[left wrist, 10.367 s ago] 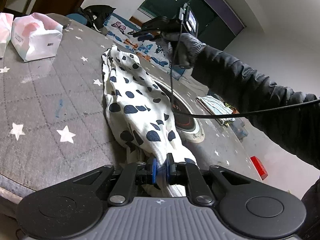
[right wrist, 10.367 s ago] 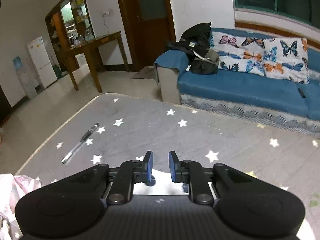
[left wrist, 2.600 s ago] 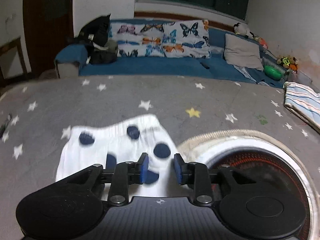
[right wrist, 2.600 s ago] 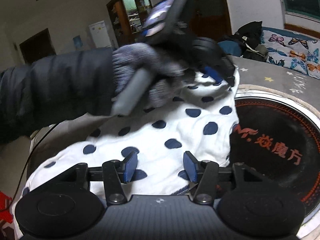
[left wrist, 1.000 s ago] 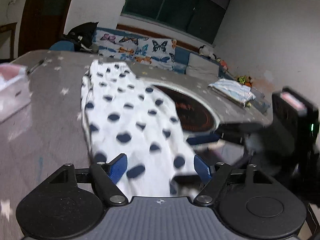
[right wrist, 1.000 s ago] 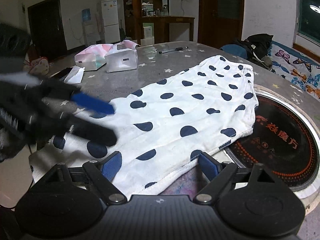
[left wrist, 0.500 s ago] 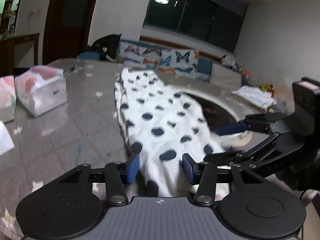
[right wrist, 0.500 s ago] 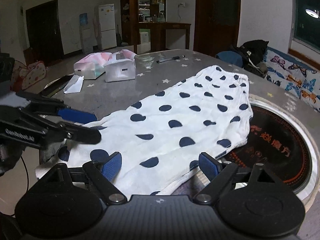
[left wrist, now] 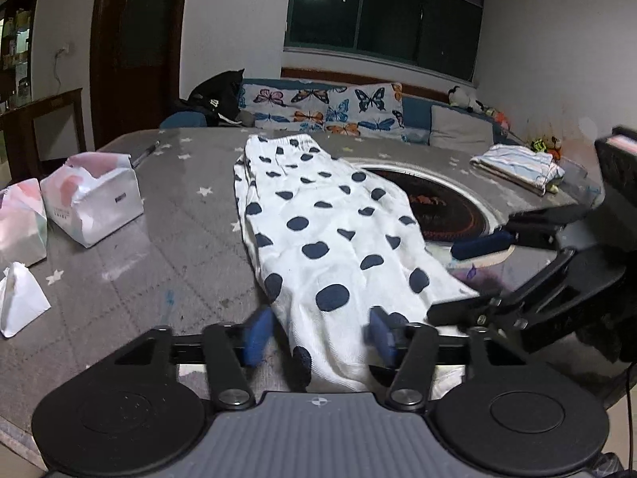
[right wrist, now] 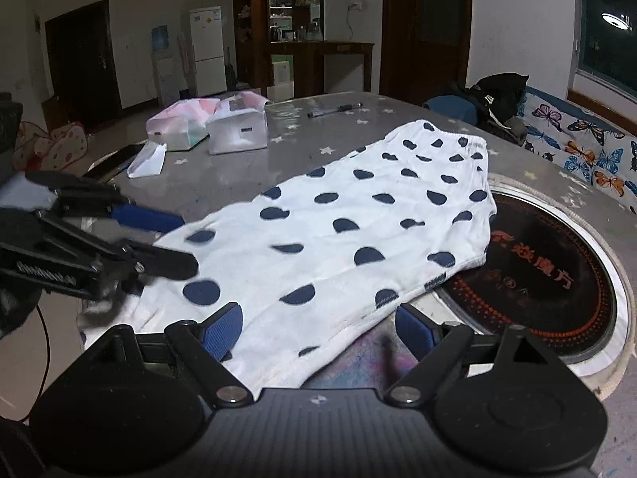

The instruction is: Fold clothes

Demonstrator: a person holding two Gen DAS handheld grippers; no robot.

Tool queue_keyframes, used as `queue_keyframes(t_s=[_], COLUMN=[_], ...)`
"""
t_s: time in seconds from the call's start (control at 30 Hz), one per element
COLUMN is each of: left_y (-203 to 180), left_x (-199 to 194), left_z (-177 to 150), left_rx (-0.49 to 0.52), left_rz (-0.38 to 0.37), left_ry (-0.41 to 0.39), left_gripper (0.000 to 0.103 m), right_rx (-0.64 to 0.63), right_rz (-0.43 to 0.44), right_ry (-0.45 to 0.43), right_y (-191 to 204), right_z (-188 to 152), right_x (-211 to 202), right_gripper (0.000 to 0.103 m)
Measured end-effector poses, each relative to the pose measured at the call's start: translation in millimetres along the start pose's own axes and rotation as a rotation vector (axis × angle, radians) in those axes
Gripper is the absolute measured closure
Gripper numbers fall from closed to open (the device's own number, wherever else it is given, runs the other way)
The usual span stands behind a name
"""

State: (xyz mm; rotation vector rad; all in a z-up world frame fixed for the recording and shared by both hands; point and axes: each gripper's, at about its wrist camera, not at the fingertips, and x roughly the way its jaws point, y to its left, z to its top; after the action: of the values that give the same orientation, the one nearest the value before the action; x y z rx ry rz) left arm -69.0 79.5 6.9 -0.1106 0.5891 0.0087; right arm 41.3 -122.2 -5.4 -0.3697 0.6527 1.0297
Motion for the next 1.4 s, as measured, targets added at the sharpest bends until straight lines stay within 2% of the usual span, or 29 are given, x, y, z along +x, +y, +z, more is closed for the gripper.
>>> queue_keyframes(t_s=[0.03,0.2,0.33,0.53,0.7,0.83,1.13,1.4], left_y=[-1.2,-5.1,-4.2,-4.5,-0.8,9.3,28.1,29.6], left_x=[-0.7,-4.1,-6.9,-5.0,-6.6,-11.6,-22.6,-25.9], left_z=[-0.4,-2.7,-3.7,-6.1,-6.7,-6.6,-7.6,-6.3], left_rx=[0.003,0.014,0.006,0.001,-0.012,-0.040,-0.088,-0.091], left_rz=[0.001,0.010,0.019,0.034,0.053,0.083,0.133,0.126], left_ry=[0.001,0.002,-0.004,0.019,0.014,0.002,-0.013,-0.016], left_gripper=[0.027,0.009,0.000,0.000,0.000,0.000,0.000,0.000], right_rx=[0.002,0.003,-0.014,0.001,-0.003,-0.021,-0.040,-0.114], right_rz=[-0.001,-0.009,-0.009,-0.007,-0.026,-0.037,-0.007,0.006], right_ry=[0.009,0.004,-0.018,0.005,-0.021,0.000,-0.061,0.030], right_y=[0.4,2.5,6.8,7.3,4.7,4.9,13.3,27.2], right_z=[-2.0,-4.5,-3.5,-9.1,-2.6,1.3,36.2,30.6], right_x=[2.1,-2.7,-12.0,-6.8,-12.9,-6.9,13.1,51.2], right_gripper=[0.017,0.016,0.009,0.008,0.004,0.004,0.000,0.000])
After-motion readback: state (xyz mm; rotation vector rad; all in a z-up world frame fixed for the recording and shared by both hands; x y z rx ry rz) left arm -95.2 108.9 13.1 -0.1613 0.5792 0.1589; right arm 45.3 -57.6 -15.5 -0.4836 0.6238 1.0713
